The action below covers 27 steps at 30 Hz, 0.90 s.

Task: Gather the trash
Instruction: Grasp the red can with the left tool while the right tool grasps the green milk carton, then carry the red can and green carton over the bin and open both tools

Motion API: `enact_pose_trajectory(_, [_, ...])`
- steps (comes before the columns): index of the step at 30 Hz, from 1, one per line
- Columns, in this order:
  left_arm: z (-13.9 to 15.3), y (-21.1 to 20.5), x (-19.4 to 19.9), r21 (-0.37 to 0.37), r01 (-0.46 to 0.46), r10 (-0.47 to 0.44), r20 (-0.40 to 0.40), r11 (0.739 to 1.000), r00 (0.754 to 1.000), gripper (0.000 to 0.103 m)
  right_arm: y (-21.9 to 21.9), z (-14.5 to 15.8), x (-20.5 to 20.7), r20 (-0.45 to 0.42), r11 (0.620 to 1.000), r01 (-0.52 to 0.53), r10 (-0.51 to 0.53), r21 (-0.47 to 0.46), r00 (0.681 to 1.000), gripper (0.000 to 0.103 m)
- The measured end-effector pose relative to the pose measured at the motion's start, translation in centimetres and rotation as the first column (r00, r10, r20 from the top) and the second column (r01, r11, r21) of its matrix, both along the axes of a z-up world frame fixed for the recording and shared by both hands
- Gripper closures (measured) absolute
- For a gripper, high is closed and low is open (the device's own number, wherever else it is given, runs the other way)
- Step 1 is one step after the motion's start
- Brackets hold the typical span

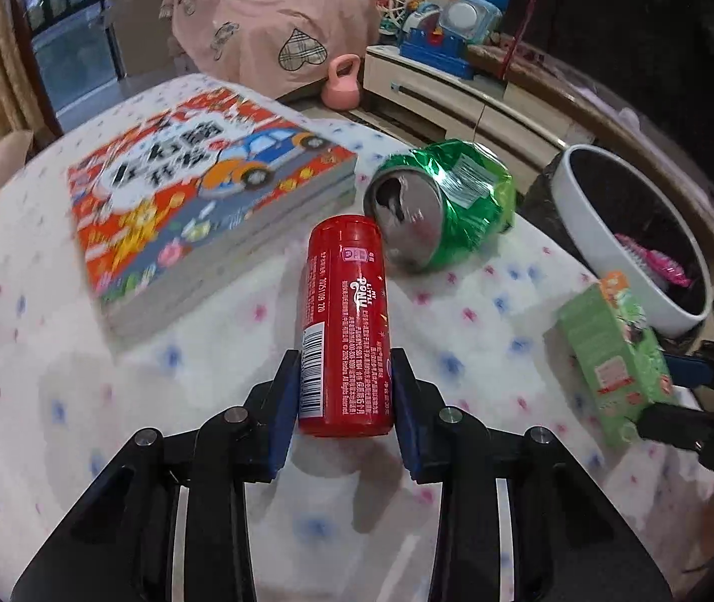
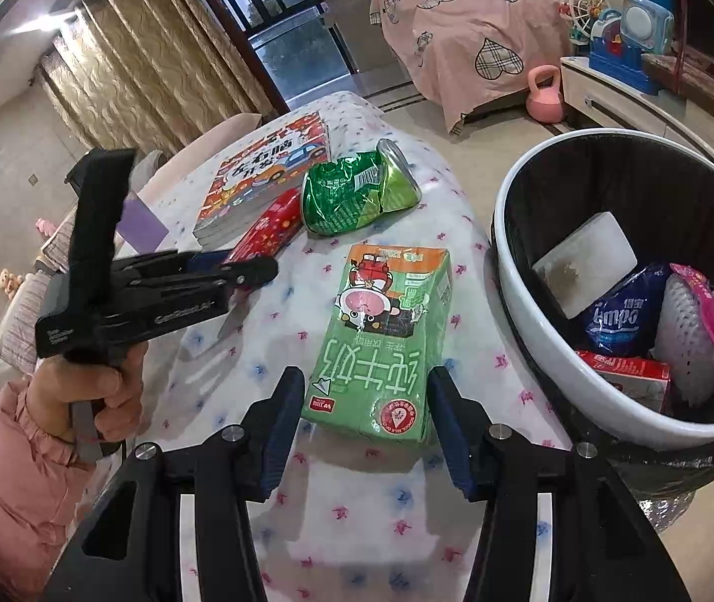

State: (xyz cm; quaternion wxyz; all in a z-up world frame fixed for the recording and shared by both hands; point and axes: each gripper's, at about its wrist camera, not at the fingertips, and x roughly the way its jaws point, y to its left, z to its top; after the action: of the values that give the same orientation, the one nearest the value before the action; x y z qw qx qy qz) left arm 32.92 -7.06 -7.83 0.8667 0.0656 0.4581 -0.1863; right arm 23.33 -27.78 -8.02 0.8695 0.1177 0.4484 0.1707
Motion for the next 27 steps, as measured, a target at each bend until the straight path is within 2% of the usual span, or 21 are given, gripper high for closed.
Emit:
enact_pose_trajectory(4, [0.3, 1.4, -3.0, -0.11, -0.04, 0.037, -0.028, 0.993, 0.999, 0.07, -0.2, 0.3, -0.7, 0.008, 1.0, -0.006, 0.006, 0.018, 1.0, 0.052])
enact_pose_trajectory(8, [0.7, 1.8, -6.9, -0.216, -0.071, 0.063, -0.044, 0.974, 0.997, 0.071, -0.7, 0.5, -1.5, 0.011, 0.999, -0.004, 0.003, 0.034, 1.0, 0.052])
enact_pose_trajectory(14, [1.5, 0.9, -10.3, -0.303, -0.093, 0.081, -0.051, 0.948, 0.995, 0.071, -1.0, 1.0, -2.8, 0.023, 0.999, -0.012, 0.011, 0.041, 1.0, 0.052])
enact_pose_trajectory(20, [2.8, -1.6, -11.5, -0.317, -0.082, 0.076, -0.031, 0.945, 0.997, 0.071, -2.6, 2.5, -4.4, 0.058, 0.999, 0.005, -0.008, 0.054, 0.998, 0.052])
enact_pose_trajectory(27, [3.5, -4.9, -12.3, -0.287, -0.045, 0.044, -0.01, 0.957, 0.999, 0.071, -5.5, 3.9, -5.7, 0.093, 0.996, 0.048, -0.055, 0.076, 0.994, 0.052])
